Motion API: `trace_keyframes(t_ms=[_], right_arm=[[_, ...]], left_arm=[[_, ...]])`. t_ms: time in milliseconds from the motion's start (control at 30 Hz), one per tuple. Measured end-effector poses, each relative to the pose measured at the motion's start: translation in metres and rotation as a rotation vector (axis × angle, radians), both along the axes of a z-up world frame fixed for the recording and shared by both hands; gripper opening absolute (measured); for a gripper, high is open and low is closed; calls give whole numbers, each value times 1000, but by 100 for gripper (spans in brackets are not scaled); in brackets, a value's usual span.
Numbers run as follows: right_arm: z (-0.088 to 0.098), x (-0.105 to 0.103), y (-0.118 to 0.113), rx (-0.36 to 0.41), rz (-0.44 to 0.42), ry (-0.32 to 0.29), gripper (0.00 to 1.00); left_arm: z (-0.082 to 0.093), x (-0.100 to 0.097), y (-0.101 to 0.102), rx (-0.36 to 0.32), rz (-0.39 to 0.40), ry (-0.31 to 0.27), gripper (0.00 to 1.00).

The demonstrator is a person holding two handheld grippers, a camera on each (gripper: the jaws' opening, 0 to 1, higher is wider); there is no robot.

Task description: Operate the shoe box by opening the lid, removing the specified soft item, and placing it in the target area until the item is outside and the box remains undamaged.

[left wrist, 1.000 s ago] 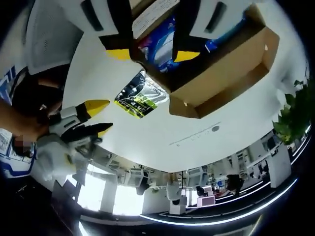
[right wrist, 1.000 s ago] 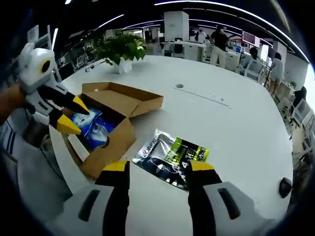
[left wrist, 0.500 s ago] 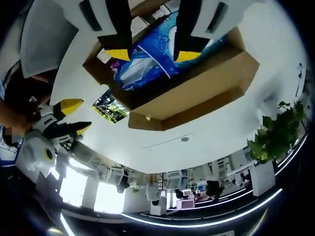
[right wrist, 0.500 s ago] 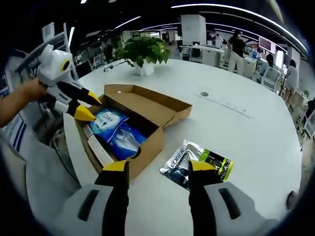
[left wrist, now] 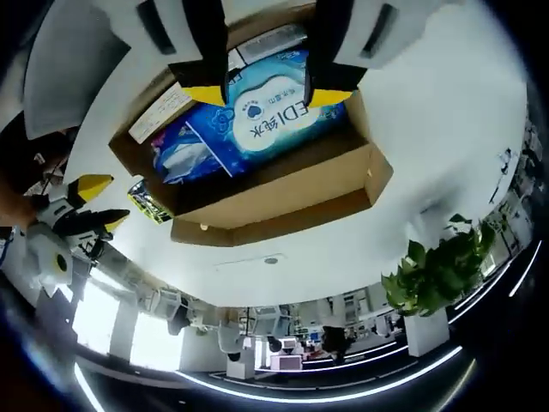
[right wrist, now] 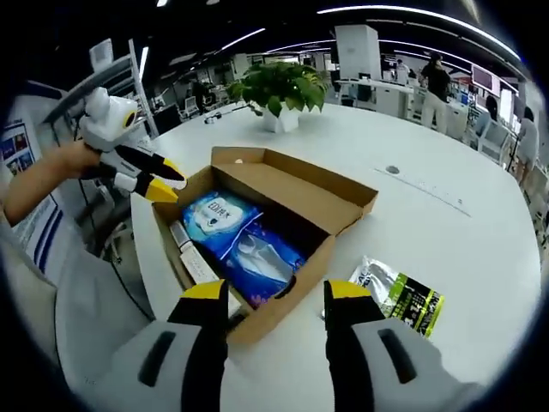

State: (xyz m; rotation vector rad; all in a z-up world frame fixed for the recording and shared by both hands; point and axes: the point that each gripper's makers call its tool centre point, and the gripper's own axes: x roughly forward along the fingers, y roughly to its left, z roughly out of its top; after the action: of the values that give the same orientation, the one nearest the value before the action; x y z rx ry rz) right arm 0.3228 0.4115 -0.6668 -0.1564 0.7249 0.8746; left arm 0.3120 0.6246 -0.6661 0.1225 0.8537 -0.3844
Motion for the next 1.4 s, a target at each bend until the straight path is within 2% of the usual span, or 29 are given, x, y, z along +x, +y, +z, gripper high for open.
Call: trace_keyframes(t_ms=[233, 467, 700, 900, 1000, 1400], right_arm=[[-2, 0, 23, 7, 39, 6, 40], [-9, 4, 47, 6, 74, 14, 37], [-19, 10, 72, 7, 105, 33, 34], [-32, 15, 88, -1, 125, 47, 33], [-40, 17, 93, -13, 130, 54, 32], [-56, 29, 122, -3, 148, 92, 27]], left_arm=[[-6, -8, 29, 15, 60, -1, 34], [-21, -15, 56, 46, 136, -2, 32], [-34, -21, 62, -14, 208, 22, 17], [-38, -23, 66, -14, 240, 18, 6], [-38, -23, 66, -38, 252, 22, 5], [-41, -23, 65, -38, 258, 23, 5]])
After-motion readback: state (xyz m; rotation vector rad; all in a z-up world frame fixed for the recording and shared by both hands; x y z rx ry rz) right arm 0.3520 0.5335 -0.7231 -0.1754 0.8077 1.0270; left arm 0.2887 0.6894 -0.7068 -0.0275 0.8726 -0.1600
